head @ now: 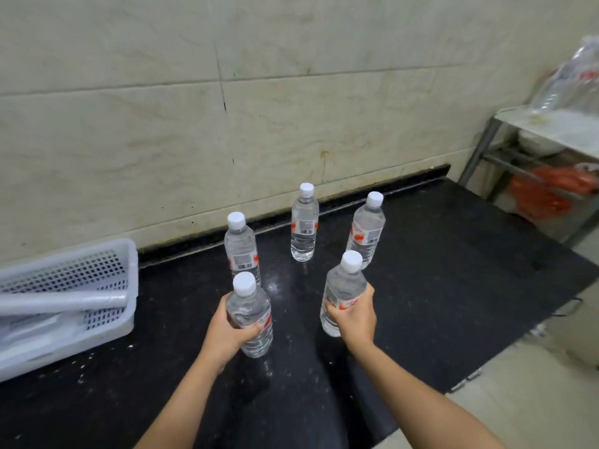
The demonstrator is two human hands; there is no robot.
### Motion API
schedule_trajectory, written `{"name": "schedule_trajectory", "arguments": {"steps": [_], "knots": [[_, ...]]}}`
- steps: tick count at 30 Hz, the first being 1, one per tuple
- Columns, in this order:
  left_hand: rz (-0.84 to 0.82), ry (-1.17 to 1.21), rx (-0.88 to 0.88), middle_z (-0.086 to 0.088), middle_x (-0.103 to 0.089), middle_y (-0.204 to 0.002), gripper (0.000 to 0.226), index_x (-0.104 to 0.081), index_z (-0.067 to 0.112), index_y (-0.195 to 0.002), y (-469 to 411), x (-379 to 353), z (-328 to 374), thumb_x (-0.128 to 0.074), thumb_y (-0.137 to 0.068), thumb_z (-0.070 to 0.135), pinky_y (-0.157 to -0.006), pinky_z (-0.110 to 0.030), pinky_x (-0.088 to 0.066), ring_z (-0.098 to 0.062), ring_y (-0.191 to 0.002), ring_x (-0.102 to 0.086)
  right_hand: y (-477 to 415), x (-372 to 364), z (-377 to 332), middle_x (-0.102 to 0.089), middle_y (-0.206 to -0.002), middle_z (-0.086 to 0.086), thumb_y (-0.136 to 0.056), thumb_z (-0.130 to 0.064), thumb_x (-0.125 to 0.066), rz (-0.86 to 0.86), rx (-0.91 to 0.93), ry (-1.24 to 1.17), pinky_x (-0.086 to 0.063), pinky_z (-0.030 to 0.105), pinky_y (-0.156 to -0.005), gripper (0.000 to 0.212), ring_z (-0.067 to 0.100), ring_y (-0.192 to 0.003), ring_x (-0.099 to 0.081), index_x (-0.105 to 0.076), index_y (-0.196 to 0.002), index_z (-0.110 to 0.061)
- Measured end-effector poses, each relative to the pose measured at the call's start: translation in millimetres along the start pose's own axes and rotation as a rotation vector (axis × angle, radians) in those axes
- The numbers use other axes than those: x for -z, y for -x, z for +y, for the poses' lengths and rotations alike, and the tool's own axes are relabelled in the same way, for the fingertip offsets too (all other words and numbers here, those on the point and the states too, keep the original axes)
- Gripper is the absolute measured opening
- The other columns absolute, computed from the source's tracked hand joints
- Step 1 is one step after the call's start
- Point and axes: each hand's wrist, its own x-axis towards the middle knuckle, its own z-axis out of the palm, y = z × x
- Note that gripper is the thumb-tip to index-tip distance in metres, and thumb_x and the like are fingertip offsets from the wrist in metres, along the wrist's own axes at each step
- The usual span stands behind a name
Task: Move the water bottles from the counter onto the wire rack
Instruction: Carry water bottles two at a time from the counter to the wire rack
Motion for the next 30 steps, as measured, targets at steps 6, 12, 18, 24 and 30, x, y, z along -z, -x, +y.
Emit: {"name": "schedule_trajectory", "arguments": {"steps": [6, 12, 18, 24, 30], "knots": [[-0.093, 0.043, -0.018, 0.006, -0.061, -0.093, 0.063, -0.048, 0.015, -0.109, 6, -15, -3, -0.075, -0.059, -0.013, -0.076, -0.029, -0.044, -0.010, -0.083, -0.058, 24, 36, 12, -0.061, -0.116, 0.002, -0.067, -0.028, -0.078, 0.032, -0.076, 0.073, -0.045, 0.033, -0.080, 0.068, 0.027, -0.103, -0.059, -0.037, -0.121, -0.021], [-0.299, 0.074, -0.009, 0.001, -0.065, -0.092, 0.059, -0.055, 0.023, -0.095, 20, -73, 11, -0.074, -0.043, 0.005, -0.068, -0.020, -0.051, -0.014, -0.083, -0.061, 46, 101, 32, -0.055, -0.105, -0.006, -0.066, -0.026, -0.078, 0.119, -0.093, 0.102, -0.045, 0.033, -0.083, 0.070, 0.024, -0.104, -0.058, -0.037, -0.122, -0.023], [-0.539, 0.026, -0.053, 0.002, -0.067, -0.092, 0.064, -0.055, 0.019, -0.100, 36, -160, 42, -0.077, -0.040, 0.008, -0.059, -0.012, -0.053, 0.001, -0.072, -0.067, 43, 183, 49, -0.051, -0.108, -0.008, -0.061, -0.021, -0.082, 0.196, -0.043, 0.017, -0.047, 0.035, -0.094, 0.071, 0.020, -0.107, -0.055, -0.033, -0.112, -0.031], [-0.663, -0.001, -0.066, 0.001, -0.069, -0.095, 0.074, -0.057, 0.022, -0.101, 57, -280, 60, -0.076, -0.029, 0.024, -0.068, -0.021, -0.051, -0.012, -0.085, -0.067, 28, 291, 79, -0.053, -0.109, -0.006, -0.061, -0.015, -0.082, 0.266, 0.007, -0.101, -0.041, 0.016, -0.079, 0.072, 0.011, -0.099, -0.053, -0.036, -0.113, -0.031], [-0.729, 0.065, -0.021, -0.005, -0.068, -0.093, 0.071, -0.057, 0.018, -0.100, 89, -405, 61, -0.077, -0.032, 0.022, -0.071, -0.027, -0.052, -0.019, -0.086, -0.065, 14, 407, 132, -0.058, -0.104, -0.009, -0.058, -0.024, -0.082, 0.420, -0.060, 0.015, -0.045, 0.032, -0.083, 0.068, 0.020, -0.101, -0.058, -0.042, -0.112, -0.035]]}}
